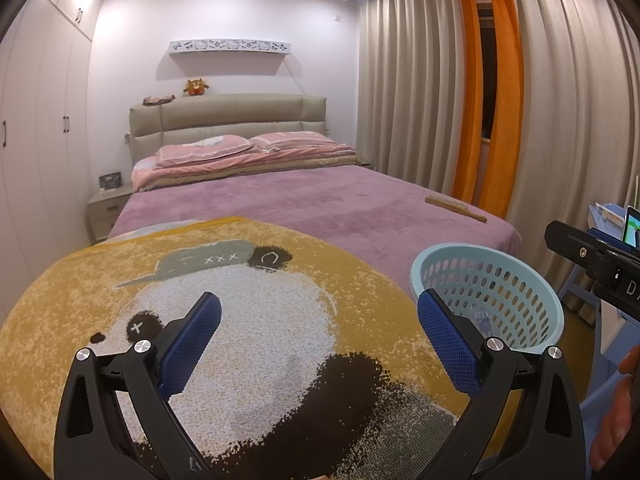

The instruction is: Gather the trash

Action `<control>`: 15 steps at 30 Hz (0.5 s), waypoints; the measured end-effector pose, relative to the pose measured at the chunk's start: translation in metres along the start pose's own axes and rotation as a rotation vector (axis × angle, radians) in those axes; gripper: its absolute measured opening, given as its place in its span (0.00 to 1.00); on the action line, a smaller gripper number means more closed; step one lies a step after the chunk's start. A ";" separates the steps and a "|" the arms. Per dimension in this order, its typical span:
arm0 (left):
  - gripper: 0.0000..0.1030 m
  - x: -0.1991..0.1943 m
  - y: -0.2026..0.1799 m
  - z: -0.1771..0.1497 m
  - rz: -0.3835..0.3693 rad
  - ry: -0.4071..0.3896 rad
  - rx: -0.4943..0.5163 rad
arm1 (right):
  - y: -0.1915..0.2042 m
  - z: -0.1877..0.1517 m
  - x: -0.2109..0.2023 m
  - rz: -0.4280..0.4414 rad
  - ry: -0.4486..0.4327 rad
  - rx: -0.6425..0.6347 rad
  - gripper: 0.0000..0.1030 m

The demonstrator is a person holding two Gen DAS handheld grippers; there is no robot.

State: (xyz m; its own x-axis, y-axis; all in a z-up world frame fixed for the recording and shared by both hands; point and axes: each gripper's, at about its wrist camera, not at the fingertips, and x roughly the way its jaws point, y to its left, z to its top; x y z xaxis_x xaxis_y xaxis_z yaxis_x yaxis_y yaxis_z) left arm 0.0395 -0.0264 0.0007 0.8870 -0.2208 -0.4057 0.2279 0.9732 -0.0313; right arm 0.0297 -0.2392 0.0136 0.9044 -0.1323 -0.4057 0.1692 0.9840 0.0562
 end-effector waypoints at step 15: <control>0.93 -0.001 0.001 0.000 -0.001 -0.001 0.005 | 0.000 0.000 0.001 0.005 0.009 0.000 0.74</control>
State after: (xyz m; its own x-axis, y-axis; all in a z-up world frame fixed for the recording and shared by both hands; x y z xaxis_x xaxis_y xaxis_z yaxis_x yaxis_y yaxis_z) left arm 0.0388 -0.0254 0.0007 0.8869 -0.2221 -0.4051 0.2310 0.9726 -0.0275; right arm 0.0311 -0.2393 0.0131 0.9018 -0.1262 -0.4134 0.1646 0.9846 0.0585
